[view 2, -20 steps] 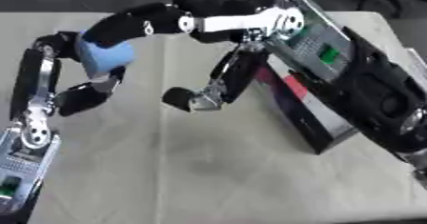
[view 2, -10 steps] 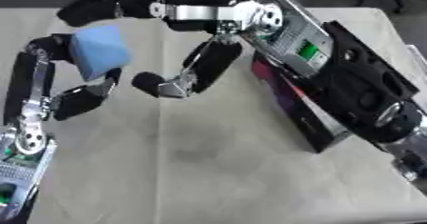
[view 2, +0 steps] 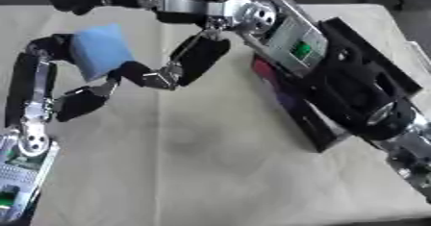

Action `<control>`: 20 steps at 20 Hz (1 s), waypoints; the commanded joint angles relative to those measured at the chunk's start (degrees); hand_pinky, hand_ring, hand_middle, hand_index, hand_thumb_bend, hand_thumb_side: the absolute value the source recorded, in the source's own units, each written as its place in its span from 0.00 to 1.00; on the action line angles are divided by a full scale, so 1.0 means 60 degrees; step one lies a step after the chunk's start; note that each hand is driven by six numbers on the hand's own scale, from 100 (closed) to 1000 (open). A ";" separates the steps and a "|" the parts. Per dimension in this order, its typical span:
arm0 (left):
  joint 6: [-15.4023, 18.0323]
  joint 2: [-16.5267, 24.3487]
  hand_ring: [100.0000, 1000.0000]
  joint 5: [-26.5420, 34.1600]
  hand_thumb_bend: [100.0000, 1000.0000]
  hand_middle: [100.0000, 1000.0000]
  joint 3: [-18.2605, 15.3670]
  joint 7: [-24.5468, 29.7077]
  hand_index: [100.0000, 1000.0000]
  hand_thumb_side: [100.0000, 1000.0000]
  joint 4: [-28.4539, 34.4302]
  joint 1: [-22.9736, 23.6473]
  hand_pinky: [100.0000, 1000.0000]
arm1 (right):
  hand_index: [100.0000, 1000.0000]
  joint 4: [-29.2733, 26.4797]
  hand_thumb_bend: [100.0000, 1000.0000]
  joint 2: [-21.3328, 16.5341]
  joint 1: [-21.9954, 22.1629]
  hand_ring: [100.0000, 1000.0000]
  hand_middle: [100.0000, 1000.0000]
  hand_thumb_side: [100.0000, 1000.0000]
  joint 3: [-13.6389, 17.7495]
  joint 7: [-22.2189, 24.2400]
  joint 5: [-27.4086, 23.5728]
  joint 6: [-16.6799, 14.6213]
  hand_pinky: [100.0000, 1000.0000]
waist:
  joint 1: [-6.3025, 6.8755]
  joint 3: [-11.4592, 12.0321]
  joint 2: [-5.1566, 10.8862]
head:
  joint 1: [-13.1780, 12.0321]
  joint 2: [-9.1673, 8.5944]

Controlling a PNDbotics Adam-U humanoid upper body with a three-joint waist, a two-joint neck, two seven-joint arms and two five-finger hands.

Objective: Pick up the objects with one hand, pass them to the other hand, and then place them into the box on the other side of the table.

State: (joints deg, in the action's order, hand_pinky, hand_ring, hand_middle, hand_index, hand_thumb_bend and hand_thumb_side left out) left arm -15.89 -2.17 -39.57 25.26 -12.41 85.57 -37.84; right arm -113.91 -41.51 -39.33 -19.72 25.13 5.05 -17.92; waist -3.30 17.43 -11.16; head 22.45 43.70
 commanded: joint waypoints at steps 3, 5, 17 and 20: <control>-0.0022 -0.0188 0.51 -0.0162 0.00 0.41 0.0070 -0.0156 0.50 0.09 0.0106 -0.0233 0.74 | 1.00 -0.0103 0.00 0.0002 -0.0145 0.88 0.99 0.13 -0.0004 -0.0291 0.0686 0.0142 1.00 | -0.0108 0.0036 -0.0023 | 0.0032 -0.0137; -0.0039 -0.0218 0.51 -0.0216 0.00 0.41 0.0082 -0.0221 0.50 0.10 0.0106 -0.0257 0.74 | 1.00 -0.0036 0.00 0.0053 -0.0131 0.89 0.99 0.13 -0.0053 -0.0332 0.0926 0.0181 1.00 | -0.0118 0.0046 -0.0038 | 0.0048 -0.0151; -0.0068 -0.0323 0.51 -0.0418 0.00 0.41 0.0172 -0.0310 0.50 0.11 0.0100 -0.0307 0.74 | 0.97 0.0357 0.00 0.0142 -0.0101 0.90 0.98 0.17 -0.0024 -0.1226 0.2297 -0.0237 1.00 | -0.0130 0.0114 -0.0133 | 0.0089 -0.0189; -0.0048 -0.0347 0.51 -0.0425 0.00 0.41 0.0202 -0.0272 0.50 0.11 0.0115 -0.0311 0.74 | 0.98 0.0484 0.00 0.0168 -0.0090 0.86 0.97 0.15 -0.0070 -0.1336 0.2413 -0.0354 1.00 | -0.0132 0.0155 -0.0154 | 0.0124 -0.0198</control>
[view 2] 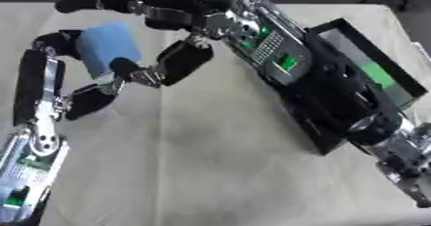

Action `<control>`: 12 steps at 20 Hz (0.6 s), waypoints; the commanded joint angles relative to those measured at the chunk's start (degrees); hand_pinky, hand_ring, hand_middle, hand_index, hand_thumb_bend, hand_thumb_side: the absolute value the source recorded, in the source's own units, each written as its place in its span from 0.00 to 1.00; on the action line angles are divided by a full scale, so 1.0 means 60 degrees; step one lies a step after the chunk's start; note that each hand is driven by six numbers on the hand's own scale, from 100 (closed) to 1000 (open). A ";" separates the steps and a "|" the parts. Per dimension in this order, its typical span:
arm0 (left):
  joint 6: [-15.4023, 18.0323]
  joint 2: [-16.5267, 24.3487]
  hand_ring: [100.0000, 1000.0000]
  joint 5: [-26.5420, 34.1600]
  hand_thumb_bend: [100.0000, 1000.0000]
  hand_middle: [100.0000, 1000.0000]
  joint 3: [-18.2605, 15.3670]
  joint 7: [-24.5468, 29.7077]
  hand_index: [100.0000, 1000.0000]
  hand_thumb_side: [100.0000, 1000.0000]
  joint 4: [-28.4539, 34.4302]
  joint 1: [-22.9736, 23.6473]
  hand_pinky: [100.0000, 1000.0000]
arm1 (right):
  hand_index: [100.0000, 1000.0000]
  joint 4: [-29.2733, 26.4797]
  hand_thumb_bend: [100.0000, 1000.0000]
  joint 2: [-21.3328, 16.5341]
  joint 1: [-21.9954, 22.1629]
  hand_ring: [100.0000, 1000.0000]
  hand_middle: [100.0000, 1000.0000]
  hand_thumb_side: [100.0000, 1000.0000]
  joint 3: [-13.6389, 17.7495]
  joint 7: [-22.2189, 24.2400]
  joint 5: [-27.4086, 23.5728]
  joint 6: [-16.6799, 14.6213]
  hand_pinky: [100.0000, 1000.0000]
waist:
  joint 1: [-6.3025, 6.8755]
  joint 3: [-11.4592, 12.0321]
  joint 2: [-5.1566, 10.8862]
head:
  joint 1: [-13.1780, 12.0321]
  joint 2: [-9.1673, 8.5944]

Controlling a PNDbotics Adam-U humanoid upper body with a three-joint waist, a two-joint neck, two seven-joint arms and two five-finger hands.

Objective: Pick up the objects with one hand, pass them to the other hand, and then place them into the box on the other side of the table.

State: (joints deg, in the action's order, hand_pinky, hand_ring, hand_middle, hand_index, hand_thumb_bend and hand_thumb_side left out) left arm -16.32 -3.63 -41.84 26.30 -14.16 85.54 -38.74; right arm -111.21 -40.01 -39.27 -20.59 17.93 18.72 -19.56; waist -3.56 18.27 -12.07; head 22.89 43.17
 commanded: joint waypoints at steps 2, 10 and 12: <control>0.0013 -0.0112 0.51 -0.0057 0.00 0.41 0.0033 0.0027 0.50 0.10 0.0102 -0.0153 0.74 | 0.99 0.0134 0.00 -0.0072 -0.0090 0.87 0.98 0.17 0.0050 -0.0122 0.0163 -0.0147 1.00 | -0.0086 0.0031 -0.0016 | 0.0063 -0.0124; -0.0008 -0.0120 0.49 0.0002 0.00 0.35 0.0076 -0.0104 0.45 0.10 0.0233 -0.0181 0.73 | 1.00 0.0439 0.00 -0.0019 -0.0014 0.92 1.00 0.19 0.0029 0.0141 0.0469 -0.0652 1.00 | -0.0113 0.0065 -0.0068 | 0.0096 -0.0179; -0.0006 -0.0113 0.48 0.0048 0.00 0.35 0.0111 -0.0124 0.45 0.11 0.0286 -0.0175 0.73 | 1.00 0.0506 0.00 -0.0024 -0.0005 0.92 1.00 0.19 0.0033 0.0131 0.0498 -0.0759 1.00 | -0.0115 0.0069 -0.0078 | 0.0104 -0.0173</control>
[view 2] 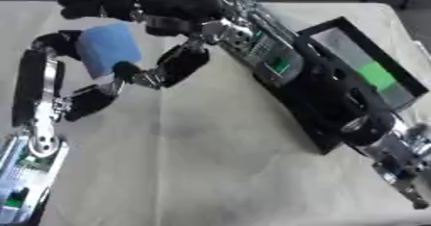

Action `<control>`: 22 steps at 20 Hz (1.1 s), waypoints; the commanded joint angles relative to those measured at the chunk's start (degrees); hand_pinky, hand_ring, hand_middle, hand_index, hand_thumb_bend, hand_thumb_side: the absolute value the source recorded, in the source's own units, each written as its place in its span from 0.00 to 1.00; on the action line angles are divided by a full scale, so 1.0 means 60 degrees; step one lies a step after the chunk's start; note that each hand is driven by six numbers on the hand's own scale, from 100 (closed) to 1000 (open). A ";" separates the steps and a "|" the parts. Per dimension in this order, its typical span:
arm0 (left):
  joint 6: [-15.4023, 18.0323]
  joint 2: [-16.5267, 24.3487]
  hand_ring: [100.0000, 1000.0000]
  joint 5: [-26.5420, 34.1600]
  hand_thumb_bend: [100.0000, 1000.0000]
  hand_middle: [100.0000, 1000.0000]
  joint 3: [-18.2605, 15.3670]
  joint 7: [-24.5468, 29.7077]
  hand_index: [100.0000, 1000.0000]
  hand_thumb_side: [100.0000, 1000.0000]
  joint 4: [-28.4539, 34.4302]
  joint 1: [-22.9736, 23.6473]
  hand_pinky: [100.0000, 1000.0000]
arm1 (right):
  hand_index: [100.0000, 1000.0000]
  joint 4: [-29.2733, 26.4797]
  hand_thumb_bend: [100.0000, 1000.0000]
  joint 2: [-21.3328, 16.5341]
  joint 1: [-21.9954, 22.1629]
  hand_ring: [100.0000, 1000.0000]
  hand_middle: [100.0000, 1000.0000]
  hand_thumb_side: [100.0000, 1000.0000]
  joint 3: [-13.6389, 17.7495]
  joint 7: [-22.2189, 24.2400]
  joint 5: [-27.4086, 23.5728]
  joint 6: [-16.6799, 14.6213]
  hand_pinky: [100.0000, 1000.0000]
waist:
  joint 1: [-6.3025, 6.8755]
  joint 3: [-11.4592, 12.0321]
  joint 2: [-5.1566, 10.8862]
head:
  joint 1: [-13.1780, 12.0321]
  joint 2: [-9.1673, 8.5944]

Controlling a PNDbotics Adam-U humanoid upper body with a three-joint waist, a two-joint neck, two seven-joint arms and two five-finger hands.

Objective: Pick up the objects with one hand, pass them to the other hand, and then place them into the box on the other side of the table.

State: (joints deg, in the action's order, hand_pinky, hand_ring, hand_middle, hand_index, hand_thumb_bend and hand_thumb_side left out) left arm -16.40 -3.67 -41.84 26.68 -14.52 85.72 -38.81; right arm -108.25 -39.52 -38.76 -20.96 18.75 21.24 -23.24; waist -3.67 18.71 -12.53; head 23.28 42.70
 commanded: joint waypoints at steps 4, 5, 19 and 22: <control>-0.0024 -0.0110 0.48 0.0121 0.00 0.33 0.0102 -0.0111 0.44 0.10 0.0306 -0.0161 0.72 | 1.00 0.0121 0.00 -0.0100 -0.0071 0.89 1.00 0.20 0.0081 0.0036 0.0143 -0.0284 1.00 | -0.0088 0.0011 -0.0018 | 0.0068 -0.0073; -0.0029 -0.0113 0.47 0.0147 0.00 0.32 0.0118 -0.0133 0.43 0.06 0.0320 -0.0163 0.72 | 1.00 0.0143 0.00 -0.0101 -0.0061 0.89 1.00 0.21 0.0084 0.0060 0.0177 -0.0319 1.00 | -0.0081 0.0016 -0.0023 | 0.0075 -0.0073; 0.0122 -0.0165 0.46 0.0441 0.00 0.29 0.0414 -0.0421 0.40 0.08 0.0305 -0.0144 0.71 | 1.00 0.0418 0.00 -0.0063 -0.0007 0.90 1.00 0.18 0.0130 -0.0054 0.0260 -0.0460 1.00 | -0.0068 0.0080 -0.0135 | 0.0252 -0.0147; 0.0135 -0.0177 0.46 0.0421 0.00 0.29 0.0457 -0.0370 0.40 0.08 0.0298 -0.0137 0.71 | 1.00 0.0426 0.00 -0.0061 0.0007 0.90 1.00 0.18 0.0145 -0.0105 0.0228 -0.0453 1.00 | -0.0080 0.0093 -0.0149 | 0.0243 -0.0160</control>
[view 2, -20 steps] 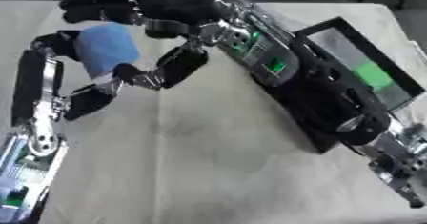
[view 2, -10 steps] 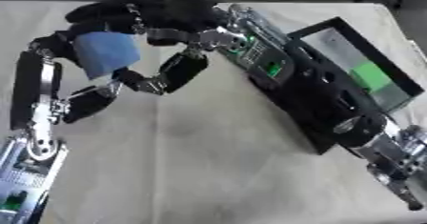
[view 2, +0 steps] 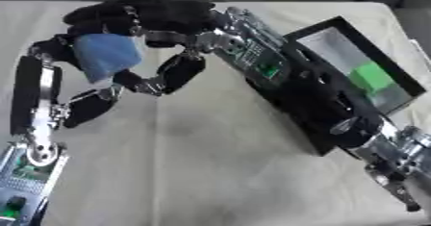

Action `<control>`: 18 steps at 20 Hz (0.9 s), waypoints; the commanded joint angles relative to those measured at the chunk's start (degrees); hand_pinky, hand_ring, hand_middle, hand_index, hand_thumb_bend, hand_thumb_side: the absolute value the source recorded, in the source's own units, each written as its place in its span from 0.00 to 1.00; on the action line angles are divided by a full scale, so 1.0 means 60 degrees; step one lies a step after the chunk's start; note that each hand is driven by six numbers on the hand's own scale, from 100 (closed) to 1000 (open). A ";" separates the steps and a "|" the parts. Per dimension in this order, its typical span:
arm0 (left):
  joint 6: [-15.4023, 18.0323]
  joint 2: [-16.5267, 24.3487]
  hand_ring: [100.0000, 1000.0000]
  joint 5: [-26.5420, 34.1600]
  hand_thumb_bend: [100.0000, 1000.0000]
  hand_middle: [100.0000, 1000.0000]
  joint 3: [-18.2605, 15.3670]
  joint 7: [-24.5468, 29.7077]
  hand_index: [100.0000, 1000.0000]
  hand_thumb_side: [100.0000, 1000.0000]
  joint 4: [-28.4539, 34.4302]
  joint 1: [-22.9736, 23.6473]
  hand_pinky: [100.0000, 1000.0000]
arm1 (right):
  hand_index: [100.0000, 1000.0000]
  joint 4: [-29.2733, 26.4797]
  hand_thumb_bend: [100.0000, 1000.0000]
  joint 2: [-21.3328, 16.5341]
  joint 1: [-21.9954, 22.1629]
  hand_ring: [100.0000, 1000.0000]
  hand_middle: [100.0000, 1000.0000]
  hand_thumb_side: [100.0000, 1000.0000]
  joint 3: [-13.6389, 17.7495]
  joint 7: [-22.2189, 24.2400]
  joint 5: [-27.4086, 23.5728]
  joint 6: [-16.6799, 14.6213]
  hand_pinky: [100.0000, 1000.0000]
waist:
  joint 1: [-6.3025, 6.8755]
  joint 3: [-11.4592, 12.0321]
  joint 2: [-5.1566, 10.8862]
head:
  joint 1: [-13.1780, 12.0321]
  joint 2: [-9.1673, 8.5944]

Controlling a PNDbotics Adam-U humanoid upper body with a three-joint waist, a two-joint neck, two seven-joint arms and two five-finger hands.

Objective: Pick up the objects with one hand, pass them to the other hand, and then place them into the box on the other side of the table.

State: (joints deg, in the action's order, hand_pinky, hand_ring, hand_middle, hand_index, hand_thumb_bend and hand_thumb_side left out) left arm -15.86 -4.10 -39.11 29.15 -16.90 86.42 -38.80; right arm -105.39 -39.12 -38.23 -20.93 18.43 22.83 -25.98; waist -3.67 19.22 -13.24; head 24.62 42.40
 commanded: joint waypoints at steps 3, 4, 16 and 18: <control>0.0059 -0.0117 0.46 -0.0070 0.00 0.29 0.0088 0.0092 0.41 0.07 0.0179 -0.0140 0.71 | 1.00 -0.0004 0.00 -0.0127 -0.0073 0.90 1.00 0.18 0.0153 0.0014 -0.0089 -0.0005 1.00 | -0.0091 0.0029 -0.0051 | 0.0020 -0.0117; 0.0066 -0.0120 0.46 -0.0088 0.00 0.29 0.0102 0.0111 0.41 0.07 0.0181 -0.0139 0.71 | 1.00 0.0021 0.00 -0.0129 -0.0074 0.91 1.00 0.18 0.0173 0.0041 -0.0092 -0.0032 1.00 | -0.0094 0.0037 -0.0058 | 0.0027 -0.0113; 0.0088 -0.0091 0.46 -0.0254 0.00 0.29 0.0168 0.0163 0.40 0.07 0.0386 -0.0172 0.71 | 1.00 0.0253 0.00 -0.0147 -0.0032 0.91 1.00 0.18 0.0290 0.0149 0.0148 -0.0214 1.00 | -0.0108 0.0028 -0.0123 | 0.0073 -0.0072; 0.0079 -0.0082 0.46 -0.0255 0.00 0.29 0.0173 0.0124 0.40 0.07 0.0410 -0.0171 0.71 | 1.00 0.0273 0.00 -0.0156 -0.0015 0.90 0.99 0.18 0.0312 0.0108 0.0168 -0.0183 1.00 | -0.0103 0.0013 -0.0130 | 0.0076 -0.0072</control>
State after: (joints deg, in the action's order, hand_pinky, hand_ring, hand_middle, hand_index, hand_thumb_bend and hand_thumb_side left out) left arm -15.40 -4.17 -40.44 30.09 -15.96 87.56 -38.84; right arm -103.47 -39.12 -37.74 -20.08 19.39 23.57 -27.02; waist -3.67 19.37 -13.91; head 24.89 42.22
